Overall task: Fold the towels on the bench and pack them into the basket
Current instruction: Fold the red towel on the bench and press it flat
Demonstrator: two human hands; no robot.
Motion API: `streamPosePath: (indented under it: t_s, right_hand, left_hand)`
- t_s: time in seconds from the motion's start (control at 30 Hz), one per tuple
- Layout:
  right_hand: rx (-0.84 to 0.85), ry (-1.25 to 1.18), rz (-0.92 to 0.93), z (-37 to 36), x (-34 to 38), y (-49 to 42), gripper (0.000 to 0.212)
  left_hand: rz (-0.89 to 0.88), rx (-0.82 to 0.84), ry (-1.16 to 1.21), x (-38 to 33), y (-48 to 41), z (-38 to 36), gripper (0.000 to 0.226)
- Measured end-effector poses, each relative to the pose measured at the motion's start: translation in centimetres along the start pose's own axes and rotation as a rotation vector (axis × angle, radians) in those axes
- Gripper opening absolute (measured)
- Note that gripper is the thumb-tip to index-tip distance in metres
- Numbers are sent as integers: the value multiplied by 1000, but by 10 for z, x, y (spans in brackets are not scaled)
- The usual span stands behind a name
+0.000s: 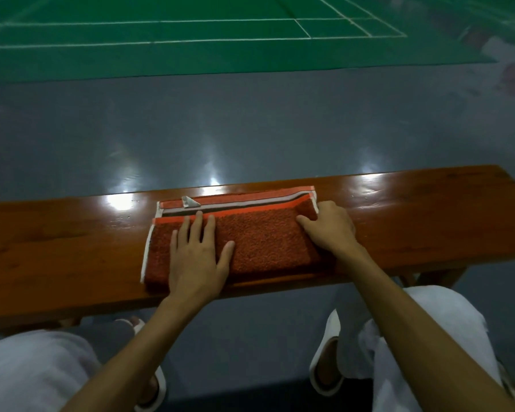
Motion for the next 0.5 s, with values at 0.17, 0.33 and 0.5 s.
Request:
streamPosePath:
  t_s: [0.17,0.33,0.5]
  right_hand:
    - [12,-255,-90,28,-33,-23,30]
    - [182,-921,-253,59,-45,-27,27]
    - [358,-1269,-190,46,0,-10,26]
  left_hand:
    - [9,-56,564,-12,-14,19,39]
    - [279,57,943,18,-23,25,14]
    - [399,162,1042,31,-25,26,23]
Point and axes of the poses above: each hand's wrist, its own y-axis away from the middle knuckle, its own z-axis out of the back of the hand, x = y × z, the point moved 5 cm from there along -y, towards the middle knuckle, and after that the axes turned 7 degrees about -z, right-handed, at the moved point
